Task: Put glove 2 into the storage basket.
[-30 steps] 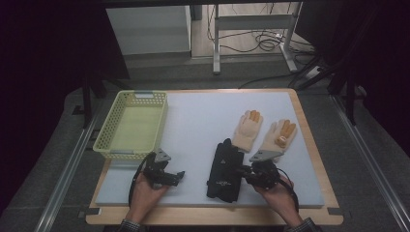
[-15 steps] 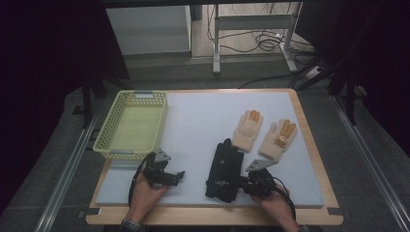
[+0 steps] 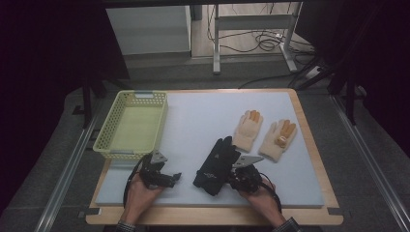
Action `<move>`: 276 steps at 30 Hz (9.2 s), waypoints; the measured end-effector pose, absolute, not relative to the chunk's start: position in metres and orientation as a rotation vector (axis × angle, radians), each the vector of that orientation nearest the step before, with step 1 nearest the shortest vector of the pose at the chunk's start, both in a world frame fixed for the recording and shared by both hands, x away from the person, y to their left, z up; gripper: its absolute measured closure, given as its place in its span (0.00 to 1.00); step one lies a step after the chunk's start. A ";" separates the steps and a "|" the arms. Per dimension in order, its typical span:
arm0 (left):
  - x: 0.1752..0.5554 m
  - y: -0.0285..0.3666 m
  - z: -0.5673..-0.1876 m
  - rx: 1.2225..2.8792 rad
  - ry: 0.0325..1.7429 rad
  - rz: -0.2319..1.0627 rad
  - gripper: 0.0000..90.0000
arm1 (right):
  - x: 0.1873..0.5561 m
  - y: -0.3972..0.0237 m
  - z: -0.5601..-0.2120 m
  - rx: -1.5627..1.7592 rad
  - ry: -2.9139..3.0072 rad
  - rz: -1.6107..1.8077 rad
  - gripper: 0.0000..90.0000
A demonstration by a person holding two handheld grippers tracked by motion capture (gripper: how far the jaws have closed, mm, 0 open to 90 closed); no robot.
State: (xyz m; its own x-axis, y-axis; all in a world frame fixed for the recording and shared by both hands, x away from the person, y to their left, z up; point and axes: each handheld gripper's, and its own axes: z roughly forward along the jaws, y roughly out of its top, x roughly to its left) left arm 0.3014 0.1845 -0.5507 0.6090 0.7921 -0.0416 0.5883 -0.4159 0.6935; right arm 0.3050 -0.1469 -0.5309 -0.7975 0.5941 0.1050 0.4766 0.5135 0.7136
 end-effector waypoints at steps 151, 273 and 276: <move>0.396 0.123 -0.433 2.301 1.080 0.365 0.66 | 0.333 -0.238 -0.533 1.036 2.362 0.996 0.23; 0.379 0.227 -0.436 2.151 1.099 0.464 0.01 | 0.333 -0.238 -0.533 1.037 2.360 0.995 0.23; 0.369 0.213 -0.438 2.175 1.042 0.481 0.01 | 0.333 -0.238 -0.533 1.036 2.360 0.995 0.23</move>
State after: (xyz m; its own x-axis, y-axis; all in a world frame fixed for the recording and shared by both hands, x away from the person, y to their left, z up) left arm 0.3695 0.2128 -0.4379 0.6131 0.7890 0.0396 0.5424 -0.4568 0.7051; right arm 0.3332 -0.2381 -0.5327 -0.6578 0.7512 -0.0554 0.4849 0.4786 0.7320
